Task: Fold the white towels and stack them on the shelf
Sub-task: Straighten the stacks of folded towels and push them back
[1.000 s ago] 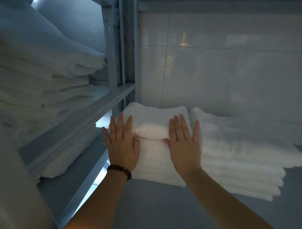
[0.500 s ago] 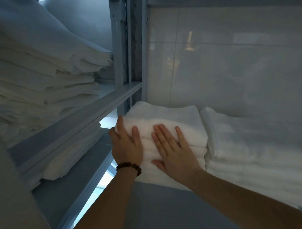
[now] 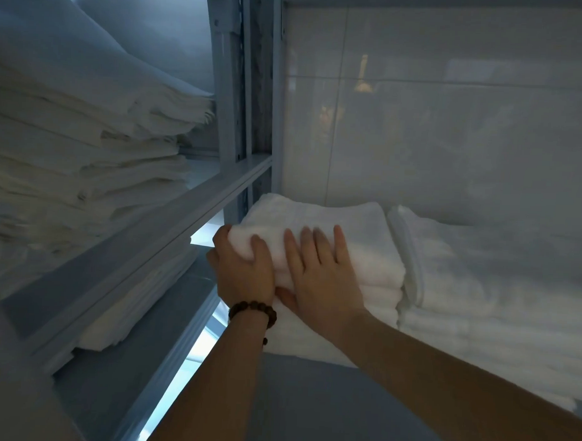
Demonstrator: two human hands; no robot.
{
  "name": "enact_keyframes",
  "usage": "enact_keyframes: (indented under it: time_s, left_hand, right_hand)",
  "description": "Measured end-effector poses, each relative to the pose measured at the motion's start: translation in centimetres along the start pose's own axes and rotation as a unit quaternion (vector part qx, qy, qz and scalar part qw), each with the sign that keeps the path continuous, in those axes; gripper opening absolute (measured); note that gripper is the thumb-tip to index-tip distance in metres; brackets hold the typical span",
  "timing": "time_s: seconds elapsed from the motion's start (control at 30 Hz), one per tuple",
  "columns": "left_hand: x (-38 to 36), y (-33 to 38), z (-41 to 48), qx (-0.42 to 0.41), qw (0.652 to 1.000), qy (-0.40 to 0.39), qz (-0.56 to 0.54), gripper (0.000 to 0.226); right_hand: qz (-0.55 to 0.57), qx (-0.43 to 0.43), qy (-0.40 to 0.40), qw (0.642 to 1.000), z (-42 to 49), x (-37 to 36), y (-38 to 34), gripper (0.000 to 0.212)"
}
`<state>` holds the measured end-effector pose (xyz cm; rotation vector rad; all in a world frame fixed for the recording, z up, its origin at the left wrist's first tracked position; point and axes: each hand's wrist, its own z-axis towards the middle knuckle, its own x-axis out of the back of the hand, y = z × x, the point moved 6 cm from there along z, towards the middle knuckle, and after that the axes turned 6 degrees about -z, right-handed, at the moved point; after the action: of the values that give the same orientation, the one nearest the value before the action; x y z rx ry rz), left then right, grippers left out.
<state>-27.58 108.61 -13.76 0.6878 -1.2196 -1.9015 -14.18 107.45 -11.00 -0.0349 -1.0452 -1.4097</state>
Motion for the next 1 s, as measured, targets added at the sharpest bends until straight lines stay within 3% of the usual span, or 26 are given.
enact_keyframes:
  time_s: [0.07,0.2,0.37,0.57,0.67,0.73,0.8,0.9,0.97,1.0]
  left_hand:
    - [0.1,-0.6,-0.3,0.008,1.000,-0.011,0.003,0.042]
    - [0.6,-1.2,-0.8,0.015,1.000,-0.012,0.000,0.041]
    - [0.5,-1.5,-1.0,0.032,0.999,0.010,0.038,0.038]
    - [0.0,-1.4,-0.4,0.020,0.998,0.034,0.041,0.030]
    - [0.5,-1.0,-1.1,0.037,0.998,0.054,-0.001,0.036]
    - [1.4,-0.2,-1.9,-0.009,0.997,0.078,0.006,0.045]
    - [1.4,2.0,-3.7,-0.145,0.985,0.068,0.061,0.051]
    - [-3.0,5.4,-9.9,-0.379,0.911,-0.107,0.125,0.052]
    - [-6.0,5.5,-13.4,-0.435,0.863,-0.190,0.177,0.057]
    - [-7.0,5.0,-14.3,-0.438,0.850,-0.204,0.208,0.059]
  right_hand:
    - [-0.007,-0.006,-0.018,1.000,-0.8,-0.4,-1.0,0.074]
    - [0.021,-0.010,0.033,0.999,-0.8,0.0,-1.8,0.062]
    - [0.023,-0.003,0.056,0.998,-0.8,-0.5,0.8,0.071]
    - [0.041,-0.150,0.021,0.988,-4.4,-2.3,5.6,0.080]
    - [0.141,-0.234,0.088,0.958,-6.1,-1.6,5.8,0.070]
    - [0.298,-0.330,0.144,0.884,-6.7,-1.2,6.7,0.059]
    - [0.469,-0.428,0.183,0.750,-7.2,-1.3,7.5,0.050]
    - [0.616,-0.516,0.162,0.572,-8.1,-1.9,8.0,0.042]
    - [0.696,-0.537,0.104,0.465,-8.6,-2.6,8.5,0.042]
    - [0.724,-0.533,0.068,0.433,-8.8,-2.7,8.7,0.045]
